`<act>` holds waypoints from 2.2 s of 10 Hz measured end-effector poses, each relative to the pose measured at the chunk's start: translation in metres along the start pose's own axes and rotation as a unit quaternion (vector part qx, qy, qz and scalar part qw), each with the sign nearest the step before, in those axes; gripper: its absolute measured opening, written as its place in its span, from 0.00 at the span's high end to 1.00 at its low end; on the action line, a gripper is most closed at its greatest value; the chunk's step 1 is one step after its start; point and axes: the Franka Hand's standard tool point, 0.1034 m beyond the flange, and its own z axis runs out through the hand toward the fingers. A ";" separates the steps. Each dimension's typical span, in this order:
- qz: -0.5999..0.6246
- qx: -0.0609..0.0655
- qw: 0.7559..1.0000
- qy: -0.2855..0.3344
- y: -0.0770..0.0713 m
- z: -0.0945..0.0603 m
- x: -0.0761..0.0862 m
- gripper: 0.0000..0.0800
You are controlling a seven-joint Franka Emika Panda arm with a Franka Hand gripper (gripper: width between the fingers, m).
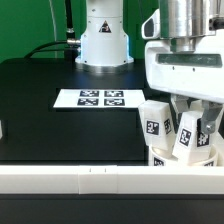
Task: Assemble stool
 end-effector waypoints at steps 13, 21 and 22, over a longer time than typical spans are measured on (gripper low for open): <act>0.461 0.024 0.887 -0.035 -0.002 0.004 0.008 0.19; 0.354 0.055 0.933 -0.035 -0.017 -0.032 0.032 0.19; 0.346 0.059 0.936 -0.035 -0.020 -0.037 0.034 0.19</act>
Offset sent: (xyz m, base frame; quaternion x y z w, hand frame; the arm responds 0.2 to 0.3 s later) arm 0.0063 0.0048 -0.0123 0.0261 -0.0385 0.2343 0.9711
